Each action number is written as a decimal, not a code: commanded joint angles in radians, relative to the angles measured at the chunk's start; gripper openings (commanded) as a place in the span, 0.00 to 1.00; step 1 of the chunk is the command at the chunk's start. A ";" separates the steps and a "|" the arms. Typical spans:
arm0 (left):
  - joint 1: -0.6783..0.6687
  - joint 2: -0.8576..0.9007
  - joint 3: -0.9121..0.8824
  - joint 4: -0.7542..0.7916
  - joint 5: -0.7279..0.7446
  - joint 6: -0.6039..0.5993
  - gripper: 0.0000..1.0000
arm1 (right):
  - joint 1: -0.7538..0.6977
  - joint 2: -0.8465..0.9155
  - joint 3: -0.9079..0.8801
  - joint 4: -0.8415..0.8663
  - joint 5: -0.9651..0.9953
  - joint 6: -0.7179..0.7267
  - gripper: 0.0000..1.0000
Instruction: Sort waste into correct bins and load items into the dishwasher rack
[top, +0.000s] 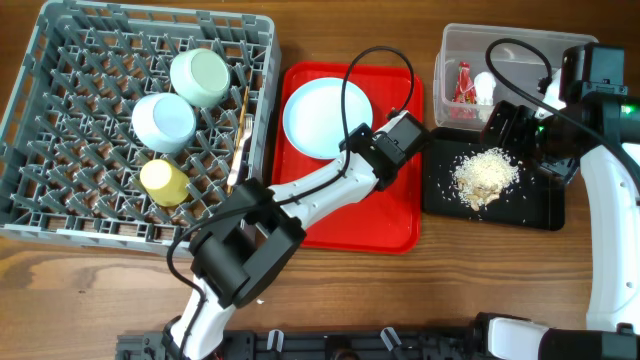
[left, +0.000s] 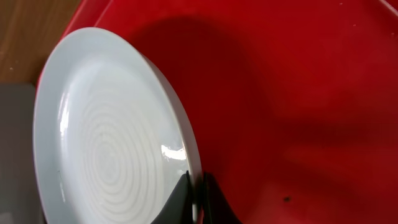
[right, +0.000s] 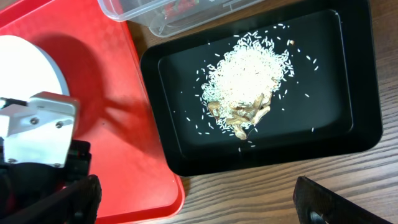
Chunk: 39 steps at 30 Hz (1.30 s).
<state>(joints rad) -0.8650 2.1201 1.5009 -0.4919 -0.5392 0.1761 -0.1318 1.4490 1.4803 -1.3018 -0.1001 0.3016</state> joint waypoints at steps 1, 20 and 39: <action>-0.004 -0.067 0.005 0.005 -0.076 0.031 0.04 | -0.002 0.000 -0.003 -0.001 -0.004 -0.014 1.00; 0.293 -0.428 0.005 -0.081 0.406 -0.253 0.04 | -0.002 0.000 -0.003 -0.008 -0.004 -0.013 0.99; 0.723 -0.439 0.005 -0.172 1.152 -0.547 0.04 | -0.002 0.000 -0.003 -0.013 -0.004 -0.013 1.00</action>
<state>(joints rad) -0.1379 1.7088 1.5009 -0.6502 0.5888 -0.2958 -0.1318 1.4490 1.4803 -1.3132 -0.1001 0.3016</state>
